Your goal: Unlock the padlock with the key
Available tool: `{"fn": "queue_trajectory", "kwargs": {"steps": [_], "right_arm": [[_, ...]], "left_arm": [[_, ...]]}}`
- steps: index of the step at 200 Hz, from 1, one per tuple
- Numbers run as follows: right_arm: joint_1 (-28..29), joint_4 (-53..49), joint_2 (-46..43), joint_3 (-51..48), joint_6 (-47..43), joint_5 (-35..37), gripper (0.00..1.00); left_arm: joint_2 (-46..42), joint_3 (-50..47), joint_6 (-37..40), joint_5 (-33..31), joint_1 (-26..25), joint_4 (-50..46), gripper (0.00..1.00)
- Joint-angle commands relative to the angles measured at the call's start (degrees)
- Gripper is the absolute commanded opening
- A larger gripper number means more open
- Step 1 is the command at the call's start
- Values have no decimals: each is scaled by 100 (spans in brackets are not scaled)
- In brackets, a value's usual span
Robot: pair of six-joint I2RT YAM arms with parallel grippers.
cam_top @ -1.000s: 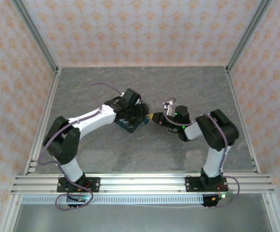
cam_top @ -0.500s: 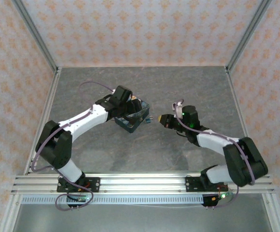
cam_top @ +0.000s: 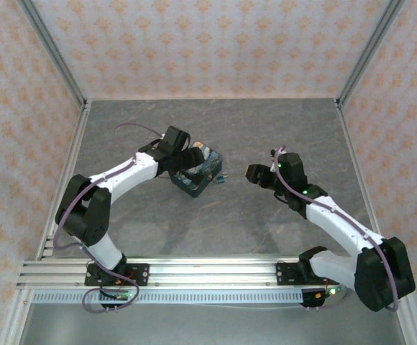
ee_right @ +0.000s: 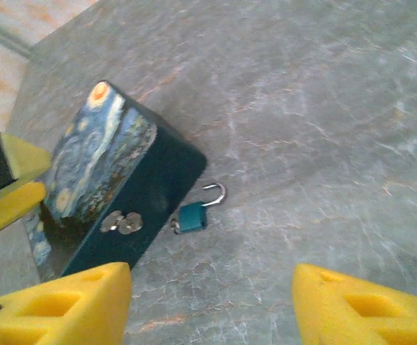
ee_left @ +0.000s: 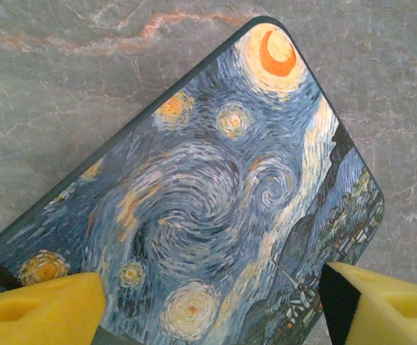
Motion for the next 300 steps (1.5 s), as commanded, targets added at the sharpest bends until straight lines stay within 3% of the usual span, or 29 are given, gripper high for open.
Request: {"fn": "queue_trajectory", "kwargs": {"steps": [1,49,111,153,181,224,275,300], "right_arm": [[-8,-714,-225,226,-52,658,71],[-5,-1074,-836,200,-114,1464,100],[-59,-1118,-1178,367,-738,3015,99],[-860,-721,-1308,221,-1012,3248,99],[-1231,-23,-1483,-231,-1418,3443,99],[-1601,1679,-1364,-1167,-2096,3190,99],[-1666,4105,-4,-1811,-2475,2939,99],[-1670,4843,754,-1847,-2691,2771,99]], "left_arm": [[169,-45,231,-17,207,-62,81],[532,405,576,63,568,-249,81],[168,1017,931,153,704,-330,82],[-1101,359,954,-203,704,-210,84],[-2264,-594,775,-796,704,-69,90],[-3799,-1890,568,-2257,713,-105,100],[-4566,-2750,836,-4036,739,61,100],[-4605,-3124,1352,-4484,741,563,100]]}}
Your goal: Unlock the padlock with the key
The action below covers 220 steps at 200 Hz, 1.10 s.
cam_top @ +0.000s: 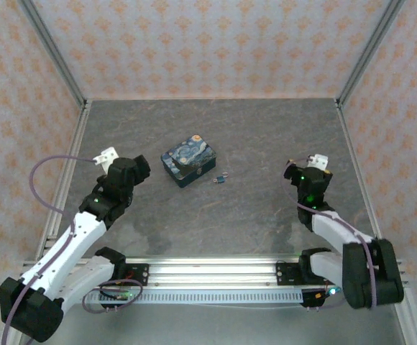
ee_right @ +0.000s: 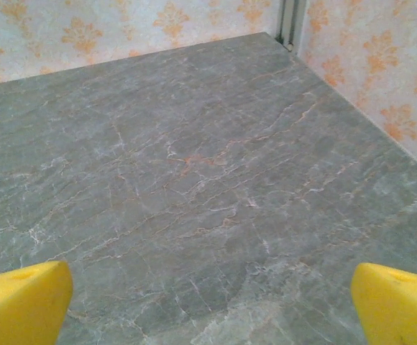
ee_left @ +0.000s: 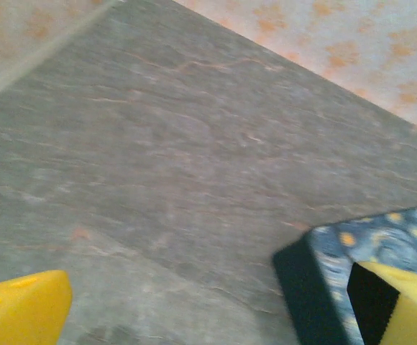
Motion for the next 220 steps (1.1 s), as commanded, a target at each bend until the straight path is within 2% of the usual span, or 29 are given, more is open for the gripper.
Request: {"fn": "queue_trajectory", "kwargs": {"steps": [1,46,73,90,105,141,165,181,197,220], "right_arm": [[-31,1415,519,-51,-340,-183,99],[-118,2498,1546,-203,-351,-375,99],[-119,2711,2226,32,-402,-443,99],[-211,1599,2169,542,-345,-607,99],[-564,1317,2188,704,-22,-977,99],[-584,1372,2194,671,-30,-1016,99],[-577,1394,2203,672,-35,-1012,99],[-581,1390,2200,672,-36,-1016,99],[-576,1393,2196,673,-37,-1016,99],[-576,1395,2196,669,-33,-1016,99]], "left_arm": [[-54,-335,586,-1023,49,578,100],[245,-924,1461,-1479,50,1785,100],[607,-1002,1899,-1680,72,2221,100],[814,-955,2333,-1437,136,2527,100],[1052,-932,2737,-1330,167,2848,100],[1736,-1310,3345,-884,331,4202,100],[2072,-1820,3441,8,567,5601,100],[2228,-1813,3544,232,671,5689,100],[2288,-1985,3742,439,764,6175,100],[2395,-2116,3683,827,1062,6562,100]]}}
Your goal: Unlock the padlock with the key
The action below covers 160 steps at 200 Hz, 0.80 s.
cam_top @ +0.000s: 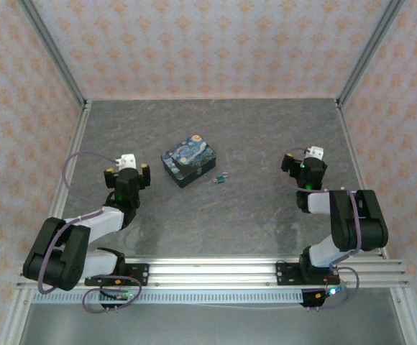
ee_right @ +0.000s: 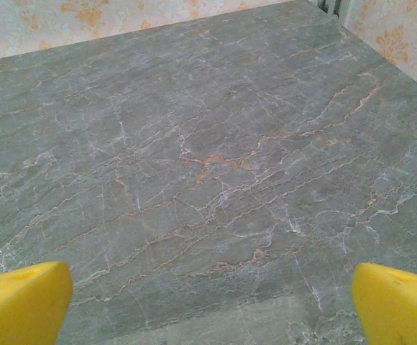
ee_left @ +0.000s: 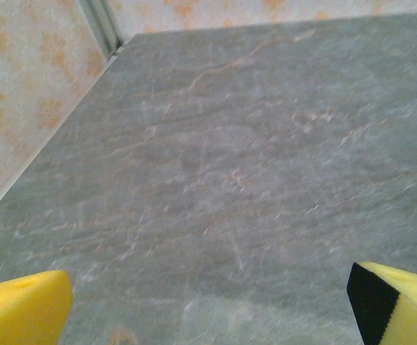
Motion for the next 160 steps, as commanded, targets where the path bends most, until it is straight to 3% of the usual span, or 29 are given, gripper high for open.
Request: {"fn": "queue_trajectory", "kwargs": {"steps": [1,26,51,61,72,160], "right_arm": [[8,-13,-25,31,68,-43,99],[8,-8,-31,28,68,-42,99],[8,2,-32,16,59,-43,99],[8,5,-38,10,57,-43,99],[16,18,-43,3,56,-35,99],[61,-41,-29,43,5,29,99]], "left_arm": [[106,-150,175,537,274,1091,100],[594,-232,60,687,483,1703,100],[1329,191,114,685,492,1697,100],[1275,644,20,796,541,684,100],[1300,587,-88,1140,776,851,100],[1293,606,-71,1109,765,809,100]]}}
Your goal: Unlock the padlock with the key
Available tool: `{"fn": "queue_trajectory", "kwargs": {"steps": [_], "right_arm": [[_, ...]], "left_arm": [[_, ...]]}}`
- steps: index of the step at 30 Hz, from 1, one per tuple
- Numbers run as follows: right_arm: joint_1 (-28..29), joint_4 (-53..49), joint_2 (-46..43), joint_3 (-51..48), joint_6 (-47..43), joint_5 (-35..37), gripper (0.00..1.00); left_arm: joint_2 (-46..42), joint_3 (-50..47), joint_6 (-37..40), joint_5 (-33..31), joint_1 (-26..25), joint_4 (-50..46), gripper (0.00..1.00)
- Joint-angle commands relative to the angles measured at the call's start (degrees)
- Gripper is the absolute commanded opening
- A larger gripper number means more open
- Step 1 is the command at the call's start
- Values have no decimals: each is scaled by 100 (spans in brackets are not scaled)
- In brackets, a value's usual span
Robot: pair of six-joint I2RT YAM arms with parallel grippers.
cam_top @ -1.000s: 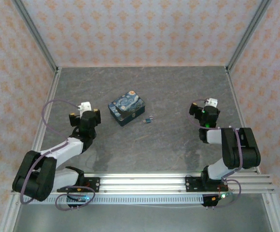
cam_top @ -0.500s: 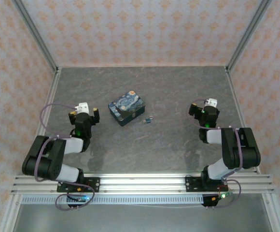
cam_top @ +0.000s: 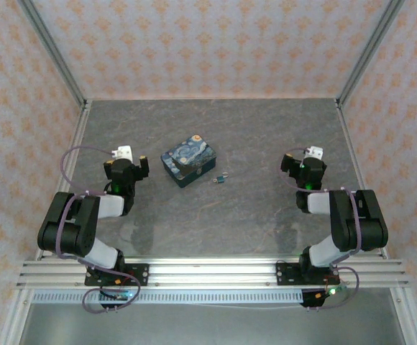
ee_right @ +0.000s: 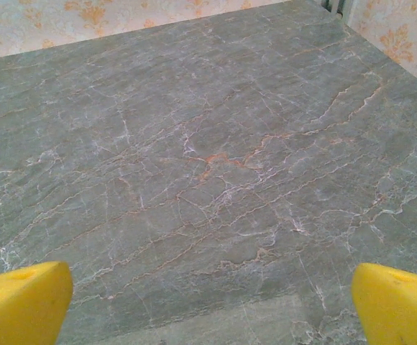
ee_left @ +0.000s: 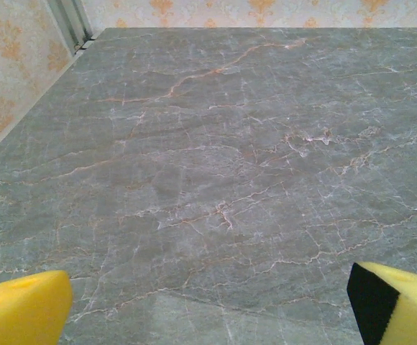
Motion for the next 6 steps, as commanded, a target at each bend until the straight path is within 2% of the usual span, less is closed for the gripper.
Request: {"fn": "queue_trajectory", "kwargs": {"steps": [1,6], "right_arm": [[34,-42,-29,44,8,43,99],[36,-17,-34,28,8,51,99]], "left_arm": [[-70,77,-22,38,8,-66,100],[-67,82,-20,45,8,-63,100]]}}
